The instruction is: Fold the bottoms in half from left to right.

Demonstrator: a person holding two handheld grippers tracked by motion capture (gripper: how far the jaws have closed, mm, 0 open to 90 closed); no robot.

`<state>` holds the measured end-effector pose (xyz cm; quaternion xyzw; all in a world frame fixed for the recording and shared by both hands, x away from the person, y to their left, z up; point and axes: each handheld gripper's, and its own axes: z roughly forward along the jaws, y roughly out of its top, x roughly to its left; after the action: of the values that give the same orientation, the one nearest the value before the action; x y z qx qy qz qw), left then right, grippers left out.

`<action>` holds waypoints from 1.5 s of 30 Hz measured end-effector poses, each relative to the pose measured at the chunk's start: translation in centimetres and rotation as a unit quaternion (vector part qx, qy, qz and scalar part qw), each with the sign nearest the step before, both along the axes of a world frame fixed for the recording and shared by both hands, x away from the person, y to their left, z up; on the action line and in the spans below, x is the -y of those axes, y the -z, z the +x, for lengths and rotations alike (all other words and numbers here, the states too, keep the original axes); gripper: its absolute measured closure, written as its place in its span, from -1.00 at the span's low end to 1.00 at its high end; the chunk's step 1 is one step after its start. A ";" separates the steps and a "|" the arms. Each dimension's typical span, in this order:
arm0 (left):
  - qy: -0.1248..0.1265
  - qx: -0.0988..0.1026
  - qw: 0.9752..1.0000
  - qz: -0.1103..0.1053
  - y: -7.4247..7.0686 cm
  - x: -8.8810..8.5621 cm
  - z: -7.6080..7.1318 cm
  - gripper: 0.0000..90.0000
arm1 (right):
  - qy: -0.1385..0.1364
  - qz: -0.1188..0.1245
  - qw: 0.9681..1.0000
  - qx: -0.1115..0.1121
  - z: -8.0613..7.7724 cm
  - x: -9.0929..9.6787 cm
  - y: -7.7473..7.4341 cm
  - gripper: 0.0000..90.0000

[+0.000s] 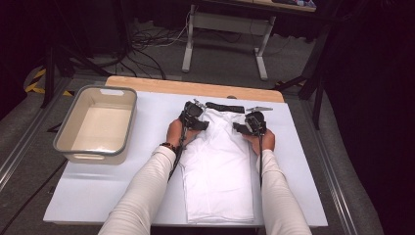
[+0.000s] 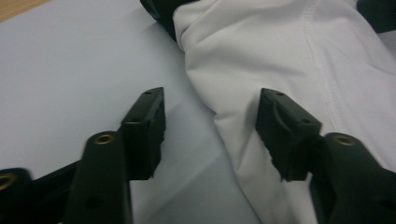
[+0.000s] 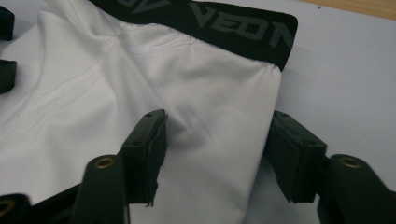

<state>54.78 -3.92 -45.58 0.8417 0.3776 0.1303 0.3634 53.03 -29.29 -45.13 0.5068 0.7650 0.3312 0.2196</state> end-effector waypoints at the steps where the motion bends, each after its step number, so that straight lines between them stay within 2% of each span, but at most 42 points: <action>1: 0.004 0.000 1.000 0.000 0.0 0.1 -0.2 0.17 | -0.008 0.003 1.000 -0.001 0.0 -0.1 0.0 0.25; 5: 0.027 -0.010 0.999 -0.022 0.1 0.3 -0.5 0.76 | -0.027 0.024 0.999 -0.007 -0.3 -0.6 0.0 0.88; 6: 0.030 -0.011 0.999 -0.021 0.1 0.3 -0.5 0.91 | -0.030 0.028 0.999 -0.010 -0.3 -0.7 0.0 0.89; 10: 0.031 -0.009 0.999 -0.021 0.0 0.3 -0.6 0.94 | -0.028 0.037 0.999 -0.013 -0.4 -0.5 0.0 0.90; 12: 0.034 -0.003 0.999 -0.023 -0.1 0.2 -0.6 0.94 | -0.029 0.022 0.999 -0.005 -0.6 -0.6 -0.2 0.91; 14: 0.035 -0.002 0.999 -0.022 -0.2 0.2 -0.6 0.95 | -0.029 0.017 0.999 -0.004 -0.6 -0.5 -0.2 0.91; 16: 0.037 0.005 0.999 -0.019 -0.5 0.2 -0.7 0.95 | -0.024 0.026 0.999 0.000 -0.8 -0.2 -0.3 0.92; 17: 0.037 0.011 0.999 -0.026 -0.8 0.1 -0.8 0.95 | -0.027 0.031 0.999 0.005 -0.9 0.2 -0.3 0.92; 20: 0.039 0.014 0.999 -0.022 -1.1 -0.1 -0.9 0.95 | -0.028 0.038 0.999 0.009 -1.2 0.5 -0.5 0.92; 22: 0.043 0.020 0.998 -0.030 -1.4 -0.2 -1.1 0.95 | -0.034 0.036 0.999 0.014 -1.5 0.6 -0.7 0.92; 24: 0.047 0.030 0.998 -0.025 -1.7 -0.2 -1.5 0.95 | -0.042 0.038 0.998 0.025 -2.0 0.9 -1.1 0.92; 26: 0.056 0.036 0.998 -0.024 -2.0 -0.3 -1.9 0.95 | -0.042 0.039 0.998 0.027 -2.2 1.0 -1.2 0.92; 27: 0.058 0.045 0.997 -0.022 -2.2 -0.3 -2.0 0.95 | -0.043 0.043 0.998 0.029 -2.4 1.1 -1.3 0.92; 30: 0.067 0.068 0.995 -0.028 -3.1 -0.6 -2.8 0.96 | -0.052 0.054 0.996 0.043 -3.0 1.4 -1.9 0.92; 32: 0.075 0.075 0.994 -0.036 -3.6 -1.0 -3.3 0.96 | -0.061 0.062 0.995 0.052 -3.6 1.7 -2.5 0.92; 36: 0.086 0.102 0.990 -0.048 -4.6 -1.6 -5.1 0.96 | -0.083 0.076 0.990 0.079 -5.5 2.0 -3.6 0.92; 37: 0.093 0.118 0.987 -0.051 -5.0 -2.0 -6.3 0.96 | -0.093 0.087 0.988 0.088 -6.4 2.1 -4.1 0.93; 38: 0.093 0.118 0.987 -0.051 -5.0 -2.0 -6.3 0.95 | -0.093 0.087 0.988 0.088 -6.4 2.1 -4.1 0.93; 40: 0.103 0.134 0.984 -0.053 -5.3 -2.5 -7.6 0.95 | -0.115 0.101 0.984 0.091 -7.4 2.4 -4.6 0.92; 41: 0.109 0.138 0.983 -0.058 -5.4 -2.7 -8.3 0.95 | -0.126 0.100 0.982 0.096 -7.9 2.4 -4.9 0.92; 42: 0.122 0.147 0.979 -0.072 -5.6 -3.1 -9.9 0.95 | -0.152 0.106 0.977 0.104 -9.2 2.6 -5.4 0.92; 43: 0.122 0.147 0.979 -0.072 -5.6 -3.1 -9.9 0.95 | -0.152 0.106 0.977 0.104 -9.2 2.6 -5.4 0.92; 44: 0.129 0.152 0.977 -0.073 -5.6 -3.3 -10.8 0.95 | -0.161 0.104 0.975 0.108 -9.8 2.7 -5.6 0.92; 45: 0.142 0.152 0.975 -0.078 -5.6 -3.4 -11.6 0.94 | -0.177 0.101 0.972 0.114 -11.3 2.9 -5.7 0.92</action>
<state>43.13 -0.55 -40.02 0.8262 0.2038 0.1742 0.4955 41.76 -32.19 -39.41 0.3419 0.7748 0.4963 0.1908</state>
